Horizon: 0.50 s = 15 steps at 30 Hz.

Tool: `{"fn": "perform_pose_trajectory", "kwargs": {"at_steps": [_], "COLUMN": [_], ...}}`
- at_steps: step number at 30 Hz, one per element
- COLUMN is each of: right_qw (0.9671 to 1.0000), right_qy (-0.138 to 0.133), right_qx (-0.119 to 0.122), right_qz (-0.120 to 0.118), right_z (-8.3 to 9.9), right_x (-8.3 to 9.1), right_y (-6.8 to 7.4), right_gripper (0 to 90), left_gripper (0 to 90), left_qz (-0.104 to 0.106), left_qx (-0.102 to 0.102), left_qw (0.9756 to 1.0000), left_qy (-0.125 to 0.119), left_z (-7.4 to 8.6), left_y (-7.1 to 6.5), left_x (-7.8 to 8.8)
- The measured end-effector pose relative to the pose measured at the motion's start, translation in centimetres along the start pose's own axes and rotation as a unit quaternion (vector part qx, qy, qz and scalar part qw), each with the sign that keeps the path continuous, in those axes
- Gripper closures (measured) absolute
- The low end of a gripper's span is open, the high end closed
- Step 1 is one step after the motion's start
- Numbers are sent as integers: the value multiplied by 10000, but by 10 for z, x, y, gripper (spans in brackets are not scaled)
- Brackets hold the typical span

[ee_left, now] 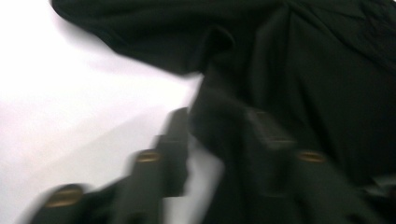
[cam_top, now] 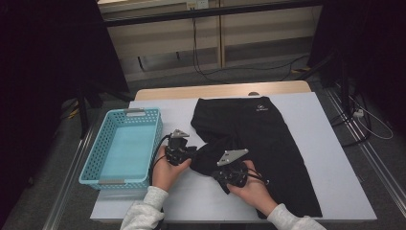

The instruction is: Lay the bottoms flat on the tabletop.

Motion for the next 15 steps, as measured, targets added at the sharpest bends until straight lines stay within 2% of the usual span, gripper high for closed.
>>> {"fn": "perform_pose_trajectory", "kwargs": {"at_steps": [2,5,11,15], "right_qw": [9999,9995,9989,9987], "right_qy": [54,89,117,119], "right_qx": [95,140,234,254], "right_qz": [-109,-284,-393,-425], "right_z": [2,5,8,8], "right_x": [2,5,7,7], "right_y": [5,11,13,12], "right_gripper": [893,893,893,892], "left_gripper": [435,366,346,357], "left_qz": [-39,3,-32,-128], "left_qx": [30,136,24,-80], "left_qw": [10000,9998,10000,9999], "left_qy": [-70,-124,-10,-21], "left_z": [0,1,3,3], "left_y": [3,6,5,5], "left_x": [1,2,-1,-5]}}
Point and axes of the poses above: each handheld gripper's, and its own axes: x roughly backward along the jaws, z roughly out of its underside, y roughly to its left, the point moved 2 cm from there along -x, roughly forward along the jaws, and after that the axes turned 4 degrees about y, right-handed, at the moved point
